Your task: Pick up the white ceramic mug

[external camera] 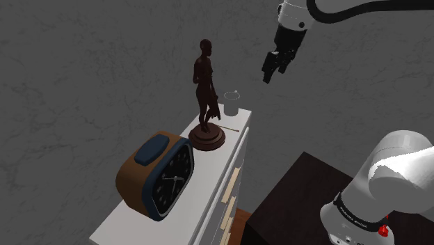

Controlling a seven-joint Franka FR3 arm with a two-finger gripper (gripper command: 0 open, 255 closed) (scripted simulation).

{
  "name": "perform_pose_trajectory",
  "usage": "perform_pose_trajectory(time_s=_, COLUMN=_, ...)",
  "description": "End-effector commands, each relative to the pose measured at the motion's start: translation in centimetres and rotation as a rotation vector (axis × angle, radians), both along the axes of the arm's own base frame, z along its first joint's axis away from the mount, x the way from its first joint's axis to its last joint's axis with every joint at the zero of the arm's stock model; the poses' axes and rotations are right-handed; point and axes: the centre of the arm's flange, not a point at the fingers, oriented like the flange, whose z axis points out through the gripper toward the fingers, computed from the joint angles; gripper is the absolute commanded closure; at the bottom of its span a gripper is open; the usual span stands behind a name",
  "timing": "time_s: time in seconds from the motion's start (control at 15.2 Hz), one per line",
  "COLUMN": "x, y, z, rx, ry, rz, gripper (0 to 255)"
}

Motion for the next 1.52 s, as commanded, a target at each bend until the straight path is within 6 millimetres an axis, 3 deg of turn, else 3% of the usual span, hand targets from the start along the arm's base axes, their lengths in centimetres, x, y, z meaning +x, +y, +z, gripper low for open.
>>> perform_pose_trajectory(time_s=0.0, x=2.2, y=-0.4, z=-1.7, rx=0.003, ry=-0.003, rz=0.000, gripper=0)
perform_pose_trajectory(time_s=1.32, x=23.4, y=-3.7, z=-17.0, rx=0.034, ry=-0.011, rz=-0.001, gripper=0)
perform_pose_trajectory(time_s=1.45, x=23.7, y=-3.7, z=-17.8, rx=0.035, ry=-0.012, rz=-0.001, gripper=0)
